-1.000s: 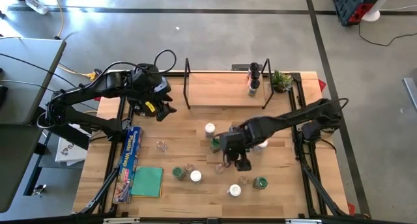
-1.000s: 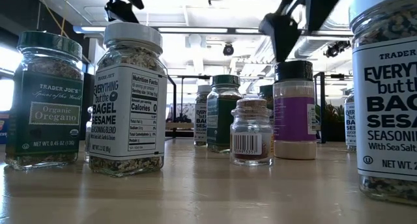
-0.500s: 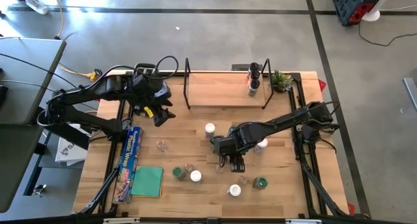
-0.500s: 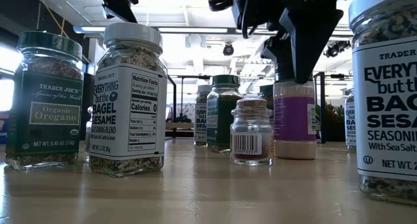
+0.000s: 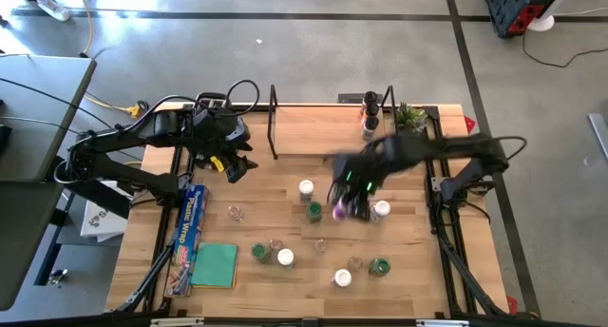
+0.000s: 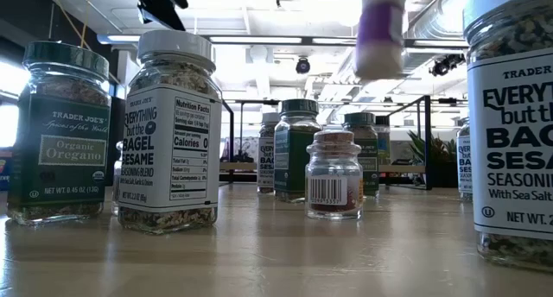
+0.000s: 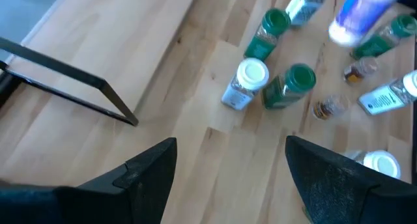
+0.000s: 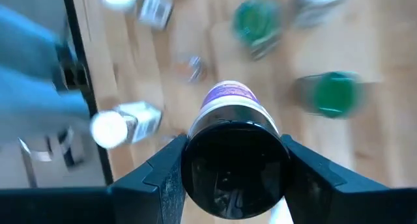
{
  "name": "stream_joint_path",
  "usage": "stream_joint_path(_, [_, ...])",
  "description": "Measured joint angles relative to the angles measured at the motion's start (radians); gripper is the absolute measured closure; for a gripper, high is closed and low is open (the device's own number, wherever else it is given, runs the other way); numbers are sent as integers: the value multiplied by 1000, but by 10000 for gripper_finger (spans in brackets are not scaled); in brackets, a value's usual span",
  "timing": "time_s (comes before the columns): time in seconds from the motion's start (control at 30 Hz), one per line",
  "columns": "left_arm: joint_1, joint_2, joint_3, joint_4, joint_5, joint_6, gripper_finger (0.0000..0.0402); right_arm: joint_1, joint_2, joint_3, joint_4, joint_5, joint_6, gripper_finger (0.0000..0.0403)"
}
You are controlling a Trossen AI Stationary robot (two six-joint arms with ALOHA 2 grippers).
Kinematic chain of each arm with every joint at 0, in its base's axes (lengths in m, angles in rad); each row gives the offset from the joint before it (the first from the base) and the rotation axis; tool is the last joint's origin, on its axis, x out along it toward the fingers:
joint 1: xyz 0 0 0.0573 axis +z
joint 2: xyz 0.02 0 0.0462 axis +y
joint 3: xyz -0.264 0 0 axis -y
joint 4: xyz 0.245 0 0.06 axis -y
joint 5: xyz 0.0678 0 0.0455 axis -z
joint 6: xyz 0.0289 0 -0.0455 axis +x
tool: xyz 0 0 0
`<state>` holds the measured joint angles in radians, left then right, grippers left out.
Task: Shelf spices
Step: Put the black spice bottle on the shelf and align with the other black spice bottles
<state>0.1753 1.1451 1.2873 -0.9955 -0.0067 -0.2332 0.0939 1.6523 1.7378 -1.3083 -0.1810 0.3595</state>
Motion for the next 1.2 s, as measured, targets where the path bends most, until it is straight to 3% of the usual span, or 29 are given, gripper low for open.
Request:
stream_joint_path(0.1, [2, 0, 0, 38, -22, 0, 119, -110, -39, 87, -87, 25, 0, 216])
stream_joint_path(0.23, [2, 0, 0, 98, -48, 2, 119, -291, -46, 127, -233, 135, -6, 216])
stream_joint_path(0.33, [2, 0, 0, 140, -57, 2, 119, -425, -46, 48, -252, 175, -47, 216])
stream_joint_path(0.5, [3, 0, 0, 164, -70, 2, 119, -575, -43, -151, -122, 167, -80, 216])
stream_joint_path(0.8, [3, 0, 0, 158, -86, -8, 119, -626, -43, -345, 64, 202, 5, 216])
stream_joint_path(1.2, [28, 0, 0, 160, -85, 1, 119, -631, -44, -385, 136, 255, 94, 216])
